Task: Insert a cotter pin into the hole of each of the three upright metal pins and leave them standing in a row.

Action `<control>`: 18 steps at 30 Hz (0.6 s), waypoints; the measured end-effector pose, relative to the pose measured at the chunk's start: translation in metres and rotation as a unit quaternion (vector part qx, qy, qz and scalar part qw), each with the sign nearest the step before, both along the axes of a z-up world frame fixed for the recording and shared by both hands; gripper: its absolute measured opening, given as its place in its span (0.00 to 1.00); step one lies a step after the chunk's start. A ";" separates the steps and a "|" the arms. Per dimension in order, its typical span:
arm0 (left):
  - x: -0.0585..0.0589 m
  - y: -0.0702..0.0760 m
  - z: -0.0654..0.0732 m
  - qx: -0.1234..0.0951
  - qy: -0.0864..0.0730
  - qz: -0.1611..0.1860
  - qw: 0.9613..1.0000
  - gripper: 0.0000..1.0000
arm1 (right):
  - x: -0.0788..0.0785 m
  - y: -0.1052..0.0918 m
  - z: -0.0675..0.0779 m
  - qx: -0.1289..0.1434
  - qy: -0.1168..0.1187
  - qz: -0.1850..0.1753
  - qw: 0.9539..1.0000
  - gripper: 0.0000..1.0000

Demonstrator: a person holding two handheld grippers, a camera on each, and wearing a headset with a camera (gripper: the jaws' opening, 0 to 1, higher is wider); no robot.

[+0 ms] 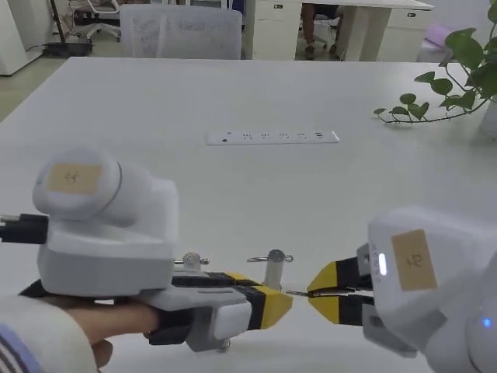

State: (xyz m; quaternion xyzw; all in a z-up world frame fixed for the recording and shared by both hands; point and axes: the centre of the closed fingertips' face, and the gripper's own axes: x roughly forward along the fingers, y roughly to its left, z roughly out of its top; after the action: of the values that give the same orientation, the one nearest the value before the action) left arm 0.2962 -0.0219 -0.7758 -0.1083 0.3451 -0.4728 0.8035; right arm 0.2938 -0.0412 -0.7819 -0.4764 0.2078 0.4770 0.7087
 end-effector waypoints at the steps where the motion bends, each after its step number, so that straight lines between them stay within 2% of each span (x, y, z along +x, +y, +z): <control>1: 0.000 0.000 0.000 0.001 0.000 -0.001 1.000 0.11 | 0.000 0.000 -0.001 -0.003 0.000 0.001 1.000 0.02; 18: -0.002 -0.008 0.000 -0.010 0.018 -0.008 1.000 0.04 | -0.004 0.005 -0.001 0.002 0.002 0.005 1.000 0.02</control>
State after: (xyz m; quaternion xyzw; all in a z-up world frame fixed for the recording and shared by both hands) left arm 0.2939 -0.0302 -0.7761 -0.1225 0.3556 -0.4804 0.7923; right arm 0.2897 -0.0364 -0.7826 -0.4747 0.2057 0.4821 0.7070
